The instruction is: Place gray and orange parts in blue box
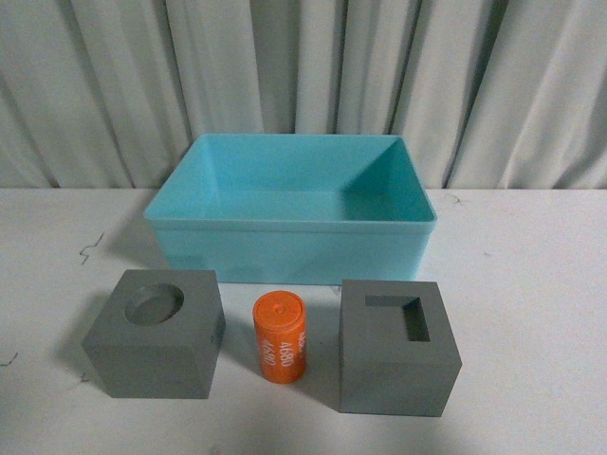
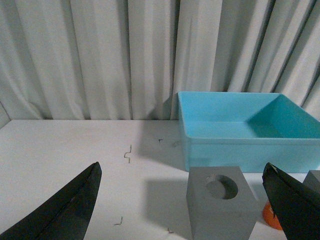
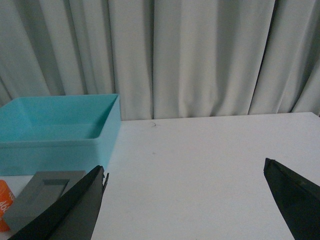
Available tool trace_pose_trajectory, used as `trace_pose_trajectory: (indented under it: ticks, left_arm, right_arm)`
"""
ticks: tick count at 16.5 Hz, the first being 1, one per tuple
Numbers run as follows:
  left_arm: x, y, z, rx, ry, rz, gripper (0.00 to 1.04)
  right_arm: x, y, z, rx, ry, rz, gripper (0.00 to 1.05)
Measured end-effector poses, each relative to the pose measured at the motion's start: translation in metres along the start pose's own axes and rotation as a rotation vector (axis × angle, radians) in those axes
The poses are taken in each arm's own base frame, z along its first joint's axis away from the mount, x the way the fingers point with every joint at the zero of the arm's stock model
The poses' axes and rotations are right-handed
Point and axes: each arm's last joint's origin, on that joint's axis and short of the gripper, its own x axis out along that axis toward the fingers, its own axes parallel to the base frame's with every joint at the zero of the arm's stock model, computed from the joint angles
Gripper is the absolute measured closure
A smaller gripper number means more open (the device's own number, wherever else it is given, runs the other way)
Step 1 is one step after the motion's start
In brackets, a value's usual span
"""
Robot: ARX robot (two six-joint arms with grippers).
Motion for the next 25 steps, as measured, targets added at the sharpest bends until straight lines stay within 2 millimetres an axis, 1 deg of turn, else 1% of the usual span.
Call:
trace_pose_trajectory:
  ticks: [25]
  left_arm:
    - [0.0,0.0,0.0,0.0,0.0,0.0,0.07]
  right_arm:
    - [0.0,0.0,0.0,0.0,0.0,0.0,0.06]
